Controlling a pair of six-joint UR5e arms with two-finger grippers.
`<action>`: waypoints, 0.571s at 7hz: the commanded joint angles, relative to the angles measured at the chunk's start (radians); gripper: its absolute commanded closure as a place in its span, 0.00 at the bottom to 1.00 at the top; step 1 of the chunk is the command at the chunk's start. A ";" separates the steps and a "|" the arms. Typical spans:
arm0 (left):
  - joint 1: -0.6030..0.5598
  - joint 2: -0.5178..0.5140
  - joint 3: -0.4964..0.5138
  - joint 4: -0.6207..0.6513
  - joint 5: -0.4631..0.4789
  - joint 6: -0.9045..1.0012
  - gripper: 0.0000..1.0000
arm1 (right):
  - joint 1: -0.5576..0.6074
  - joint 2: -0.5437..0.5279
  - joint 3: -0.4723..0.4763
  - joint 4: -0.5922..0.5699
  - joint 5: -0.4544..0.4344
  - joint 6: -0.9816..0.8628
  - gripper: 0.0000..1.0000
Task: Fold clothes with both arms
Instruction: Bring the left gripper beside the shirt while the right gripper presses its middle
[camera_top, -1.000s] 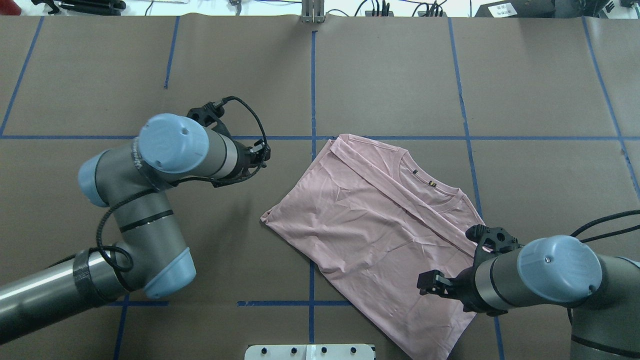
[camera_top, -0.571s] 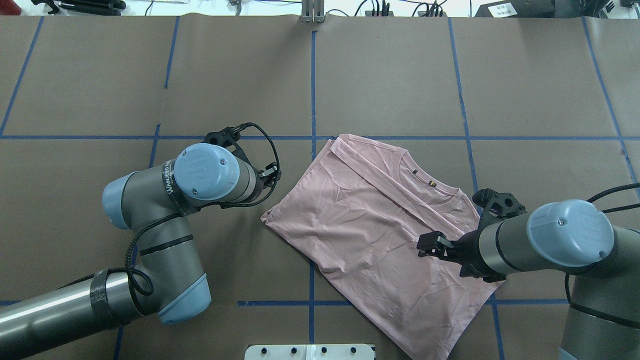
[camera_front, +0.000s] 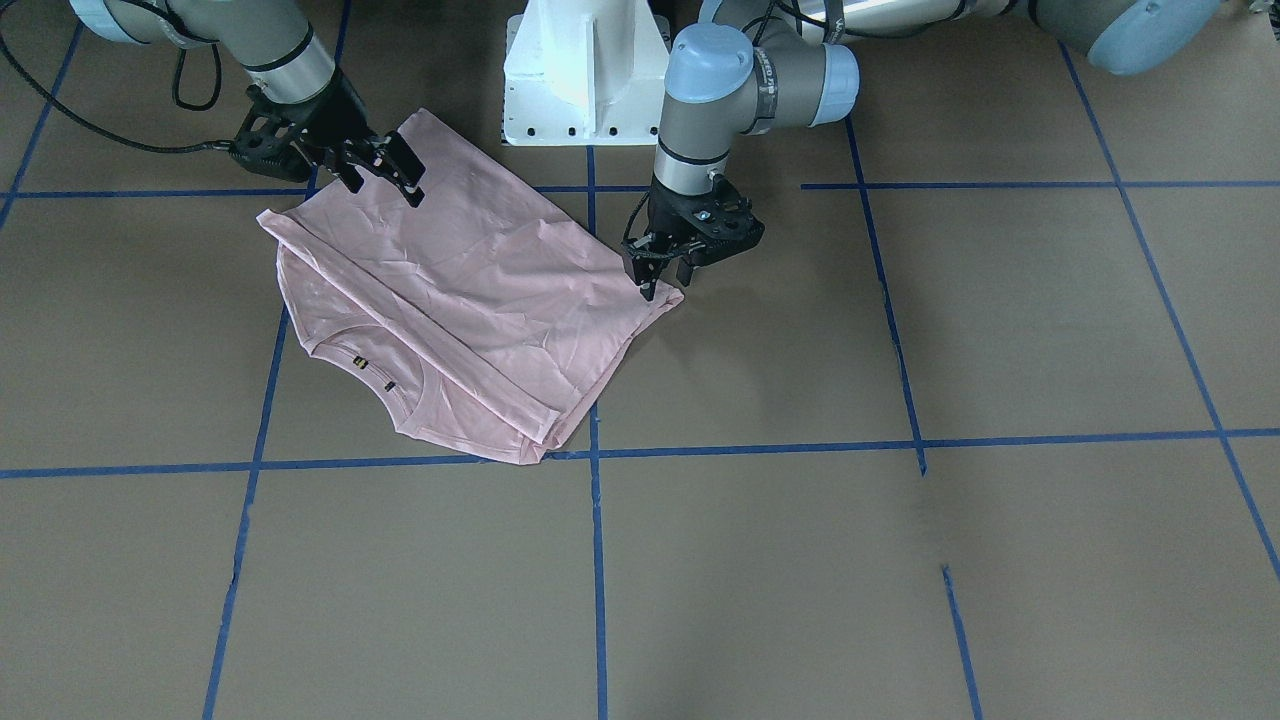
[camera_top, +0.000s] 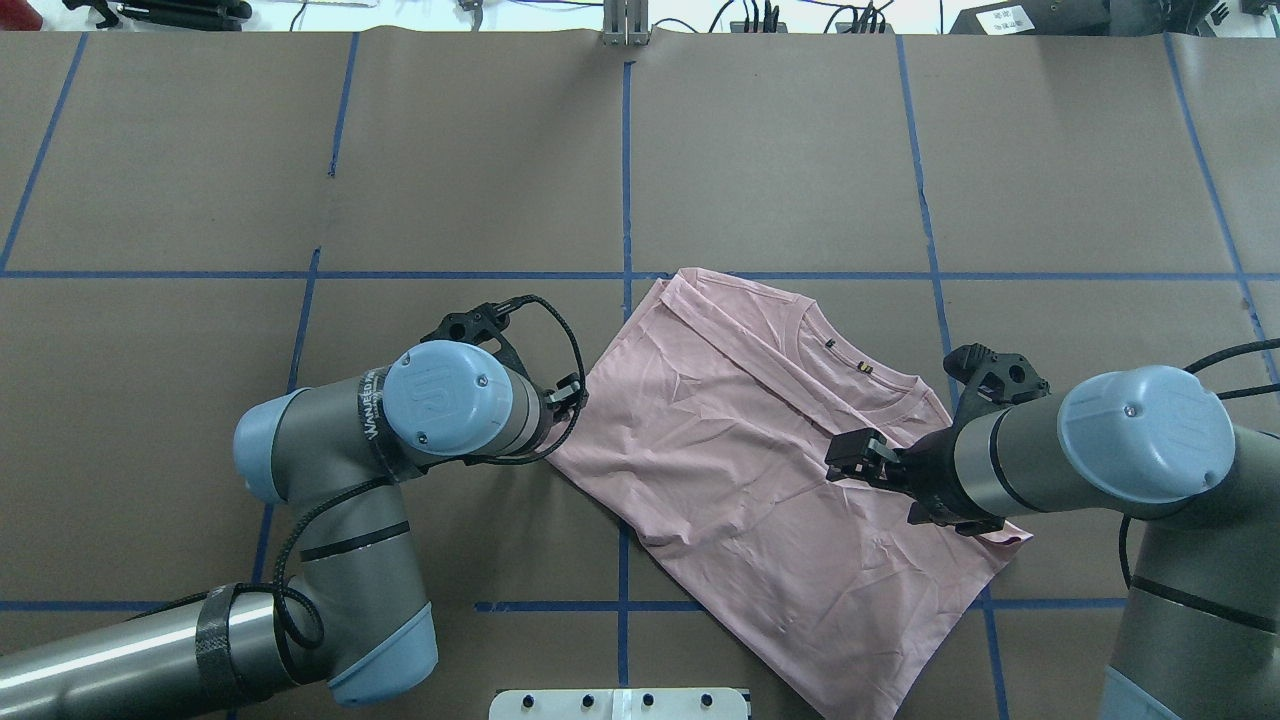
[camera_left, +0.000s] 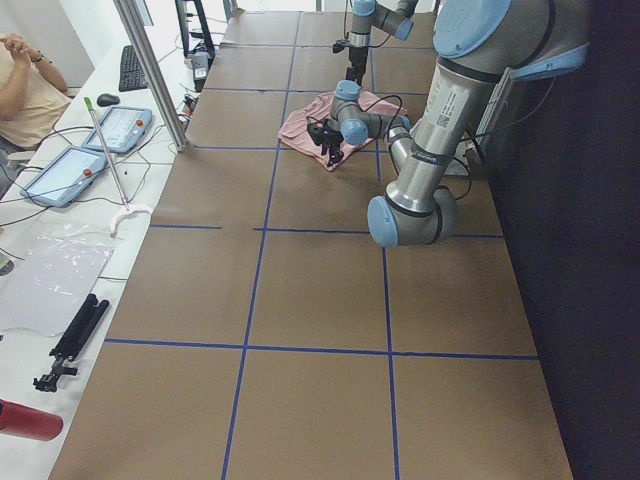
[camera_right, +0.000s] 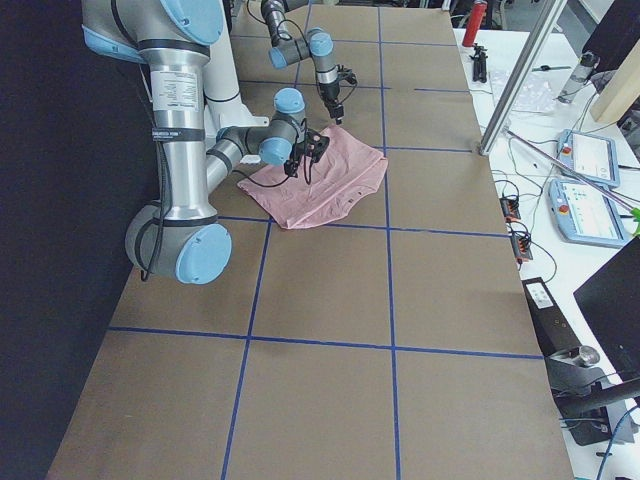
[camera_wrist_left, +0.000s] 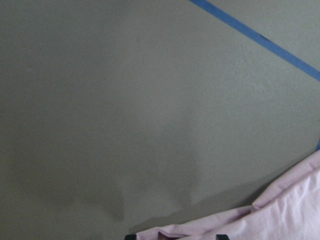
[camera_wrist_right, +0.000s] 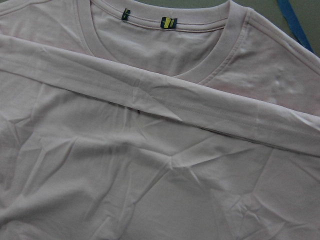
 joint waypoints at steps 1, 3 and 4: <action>0.009 -0.002 0.013 -0.002 0.001 0.010 0.39 | 0.003 -0.002 0.000 -0.002 0.001 0.000 0.00; 0.009 -0.002 0.033 -0.005 0.017 0.013 0.39 | 0.002 0.000 0.000 -0.002 -0.002 0.000 0.00; 0.009 -0.001 0.033 -0.005 0.017 0.011 0.39 | 0.002 0.000 0.000 -0.002 -0.003 0.000 0.00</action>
